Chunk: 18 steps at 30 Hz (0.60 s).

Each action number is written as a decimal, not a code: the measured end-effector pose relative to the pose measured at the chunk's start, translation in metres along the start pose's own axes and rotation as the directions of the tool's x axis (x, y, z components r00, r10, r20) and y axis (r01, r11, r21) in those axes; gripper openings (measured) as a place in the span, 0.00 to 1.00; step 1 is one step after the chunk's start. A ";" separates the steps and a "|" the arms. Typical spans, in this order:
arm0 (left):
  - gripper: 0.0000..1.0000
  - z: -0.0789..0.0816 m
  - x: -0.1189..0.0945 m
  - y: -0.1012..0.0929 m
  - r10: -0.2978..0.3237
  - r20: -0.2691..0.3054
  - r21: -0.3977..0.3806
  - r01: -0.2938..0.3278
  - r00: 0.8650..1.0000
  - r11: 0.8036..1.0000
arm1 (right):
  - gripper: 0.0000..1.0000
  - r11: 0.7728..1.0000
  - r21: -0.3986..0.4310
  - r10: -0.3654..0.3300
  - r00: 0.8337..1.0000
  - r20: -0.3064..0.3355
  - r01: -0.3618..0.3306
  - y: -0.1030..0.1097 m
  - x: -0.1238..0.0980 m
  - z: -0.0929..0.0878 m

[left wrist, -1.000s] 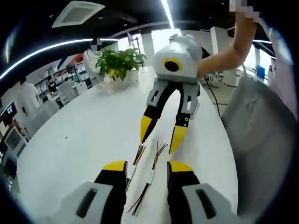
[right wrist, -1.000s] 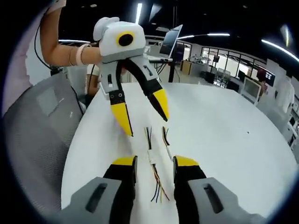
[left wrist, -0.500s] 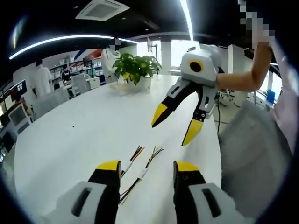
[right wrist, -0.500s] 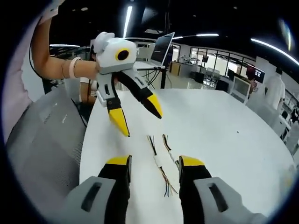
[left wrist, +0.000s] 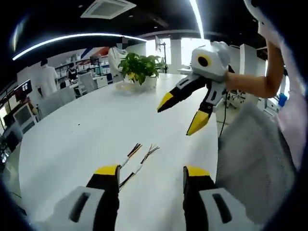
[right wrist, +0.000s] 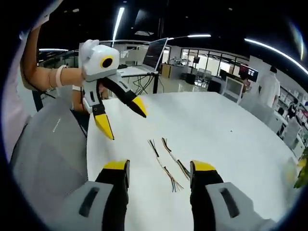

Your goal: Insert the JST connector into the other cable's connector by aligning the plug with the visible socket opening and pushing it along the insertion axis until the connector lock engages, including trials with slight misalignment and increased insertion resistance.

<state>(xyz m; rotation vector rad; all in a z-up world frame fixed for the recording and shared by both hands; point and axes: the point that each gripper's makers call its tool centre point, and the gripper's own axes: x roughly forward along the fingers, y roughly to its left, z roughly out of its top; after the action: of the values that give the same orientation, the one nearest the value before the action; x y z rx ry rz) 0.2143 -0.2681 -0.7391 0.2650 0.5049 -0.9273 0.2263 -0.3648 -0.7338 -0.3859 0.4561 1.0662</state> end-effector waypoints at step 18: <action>0.87 -0.025 -0.028 -0.010 0.108 -0.092 -0.173 -0.122 0.990 0.977 | 0.81 0.968 0.212 -0.115 0.989 -0.089 0.131 0.012 -0.029 -0.034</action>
<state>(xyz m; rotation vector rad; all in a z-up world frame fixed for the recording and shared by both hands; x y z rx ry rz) 0.1847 -0.2431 -0.7459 0.1686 0.6377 -0.7555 0.1978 -0.3988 -0.7483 -0.2575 0.6035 0.8729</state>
